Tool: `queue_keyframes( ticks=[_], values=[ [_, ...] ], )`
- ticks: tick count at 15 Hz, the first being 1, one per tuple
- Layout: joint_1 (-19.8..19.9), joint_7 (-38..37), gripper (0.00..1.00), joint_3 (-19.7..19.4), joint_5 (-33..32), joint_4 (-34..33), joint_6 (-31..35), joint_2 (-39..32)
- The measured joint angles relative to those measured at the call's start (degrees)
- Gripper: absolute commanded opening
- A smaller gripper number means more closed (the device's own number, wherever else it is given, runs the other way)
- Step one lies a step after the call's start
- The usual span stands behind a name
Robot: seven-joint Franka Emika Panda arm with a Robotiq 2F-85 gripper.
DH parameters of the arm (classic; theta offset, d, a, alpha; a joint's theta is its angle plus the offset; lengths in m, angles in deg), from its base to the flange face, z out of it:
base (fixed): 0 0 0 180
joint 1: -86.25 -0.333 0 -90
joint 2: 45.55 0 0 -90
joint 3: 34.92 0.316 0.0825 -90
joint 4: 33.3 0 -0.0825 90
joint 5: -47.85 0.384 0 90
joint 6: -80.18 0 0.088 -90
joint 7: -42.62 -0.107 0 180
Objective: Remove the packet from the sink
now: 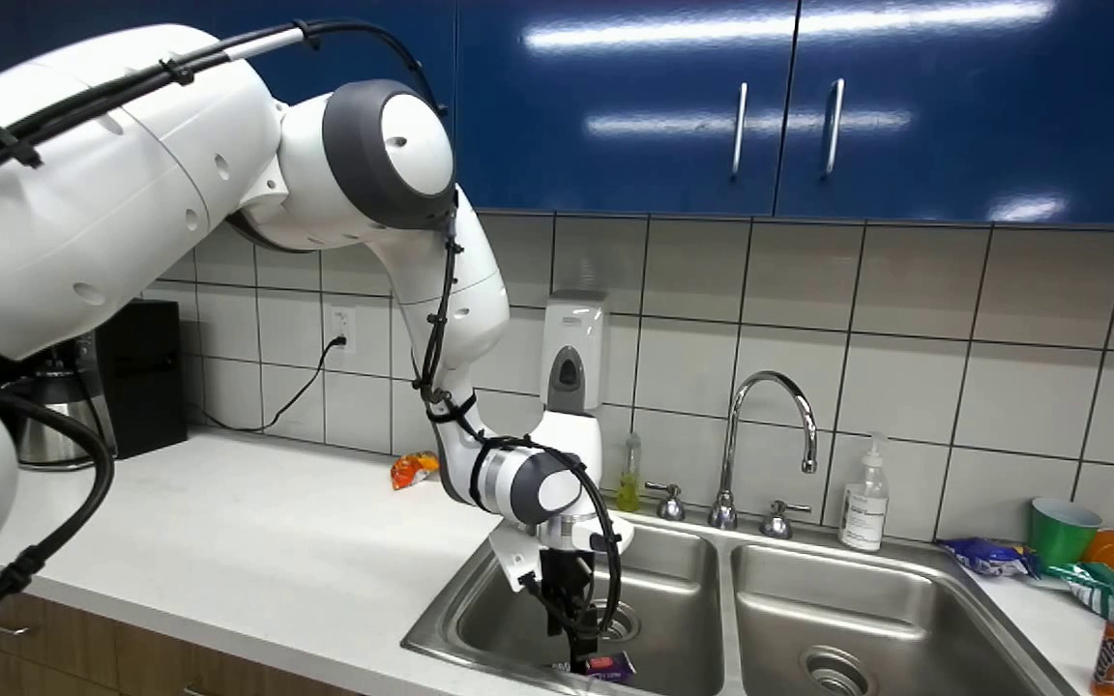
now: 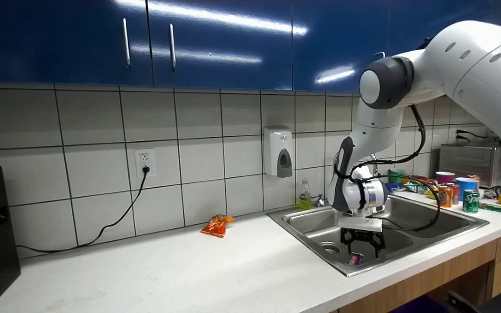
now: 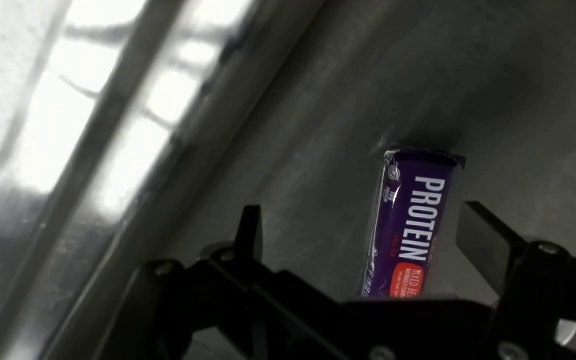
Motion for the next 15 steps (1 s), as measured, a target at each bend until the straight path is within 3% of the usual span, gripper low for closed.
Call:
queue_keyframes(
  ticks=[15],
  values=[
    [-0.5, 0.0, 1.0, 0.1, 0.0, -5.2, 0.0, -5.1]
  ],
)
